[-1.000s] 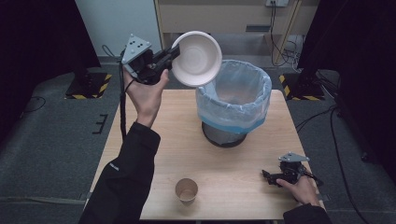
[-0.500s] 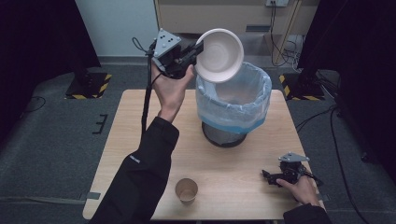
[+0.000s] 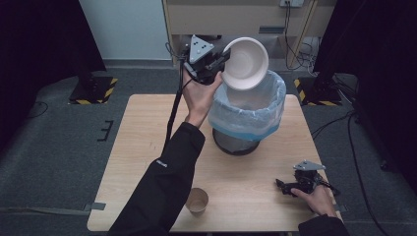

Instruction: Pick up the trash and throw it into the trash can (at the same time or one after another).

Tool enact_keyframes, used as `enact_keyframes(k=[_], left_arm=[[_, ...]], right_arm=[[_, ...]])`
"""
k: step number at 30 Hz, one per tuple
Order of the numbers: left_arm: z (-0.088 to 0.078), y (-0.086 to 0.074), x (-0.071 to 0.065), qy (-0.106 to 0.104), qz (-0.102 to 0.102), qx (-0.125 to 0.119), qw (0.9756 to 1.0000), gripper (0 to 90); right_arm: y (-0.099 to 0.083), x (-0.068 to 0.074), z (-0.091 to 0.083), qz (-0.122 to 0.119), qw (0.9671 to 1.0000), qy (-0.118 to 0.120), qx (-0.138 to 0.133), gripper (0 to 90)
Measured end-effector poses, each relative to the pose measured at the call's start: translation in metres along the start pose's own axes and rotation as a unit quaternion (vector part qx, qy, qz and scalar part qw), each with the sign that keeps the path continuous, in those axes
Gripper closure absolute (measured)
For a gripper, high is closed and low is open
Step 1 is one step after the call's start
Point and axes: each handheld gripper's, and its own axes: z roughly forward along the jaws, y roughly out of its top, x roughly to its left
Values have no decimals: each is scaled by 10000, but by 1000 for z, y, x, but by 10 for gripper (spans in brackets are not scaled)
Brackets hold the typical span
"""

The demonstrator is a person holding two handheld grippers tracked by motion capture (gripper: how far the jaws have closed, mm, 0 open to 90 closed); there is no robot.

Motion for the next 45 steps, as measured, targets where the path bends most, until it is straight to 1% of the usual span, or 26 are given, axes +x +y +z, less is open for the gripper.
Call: enact_keyframes(k=[1, 2, 5, 10, 11, 12, 14, 15, 17, 18, 19, 21, 24, 28, 29, 30, 33, 34, 35, 36, 37, 38, 40, 41, 43, 45], left_arm=[[2, -1, -1, -15, -6, 31, 10000, 833], [4, -3, -1, 4, 58, 39, 10000, 833], [11, -8, -2, 15, 92, 175, 9998, 833], [19, -15, 2, 11, -54, 395, 9992, 824], [19, -17, 3, -5, -101, 395, 9992, 810], [19, -18, 4, -116, -121, 324, 9993, 783], [17, -21, 6, -219, -173, 226, 9994, 723], [16, -21, 6, -242, -202, 229, 9992, 700], [10, -22, 9, -271, -178, 211, 9993, 667], [6, -22, 10, -317, -230, 185, 9991, 650], [-1, -23, 11, -392, -270, 157, 9987, 633], [-10, -23, 12, -450, -242, 120, 9986, 591], [-33, -26, 15, -598, -221, 65, 9979, 543], [-69, -37, 19, -655, -117, 145, 9977, 484], [-81, -42, 20, -658, -103, 166, 9976, 471], [-86, -44, 20, -658, -98, 179, 9976, 450], [-120, -64, 24, -643, -42, 368, 9972, 413], [-127, -70, 25, -643, -27, 413, 9971, 397], [-138, -80, 26, -621, -70, 482, 9969, 390], [-144, -87, 27, -609, -98, 558, 9965, 377], [-154, -99, 28, -569, -173, 640, 9962, 369], [-159, -107, 29, -546, -212, 692, 9959, 363], [-172, -127, 29, -469, -330, 911, 9942, 343], [-178, -139, 28, -426, -344, 1015, 9933, 337], [-185, -154, 27, -429, -347, 1198, 9913, 328], [-192, -172, 25, -426, -405, 1342, 9892, 323]], right_arm=[[0, 0, 0, -5, 10000, 0, 0, 7], [0, 0, 0, -8, 10000, 0, -1, 7], [0, 0, 0, -26, 10000, -3, -11, 7], [0, 0, 0, -34, 10000, 0, -11, 7], [0, 0, 1, -35, 10000, 0, -11, 7], [0, 0, 1, -26, 10000, 3, -15, 7], [0, 0, 0, -32, 10000, 7, -10, 8], [0, 0, 1, -26, 10000, 7, -16, 8], [0, 0, 1, -26, 10000, 6, -16, 7], [0, 0, 1, -26, 10000, 6, -16, 7], [0, 0, 1, -25, 10000, 6, -16, 7], [0, 0, 1, -24, 10000, 7, -16, 8], [0, 0, 1, -13, 10000, 8, -14, 8], [0, 0, 1, -24, 10000, 7, -14, 8], [0, 0, 0, -13, 10000, 8, -6, 8], [0, 0, 0, -16, 10000, 7, -7, 8], [0, 0, 0, -35, 10000, 8, 3, 7], [0, 0, 0, -36, 10000, 2, 6, 7], [0, 0, 0, -37, 10000, -3, 4, 7], [1, 0, 1, -35, 10000, -1, 9, 7], [1, 0, 1, -32, 10000, -4, 7, 8], [1, 0, 1, -22, 10000, -13, 9, 7], [1, 0, 1, -14, 10000, -17, 12, 7], [1, 0, 1, -15, 10000, -18, 11, 7], [1, 1, 1, -13, 10000, -19, 11, 8], [1, 0, 1, -15, 10000, -20, 11, 7]])
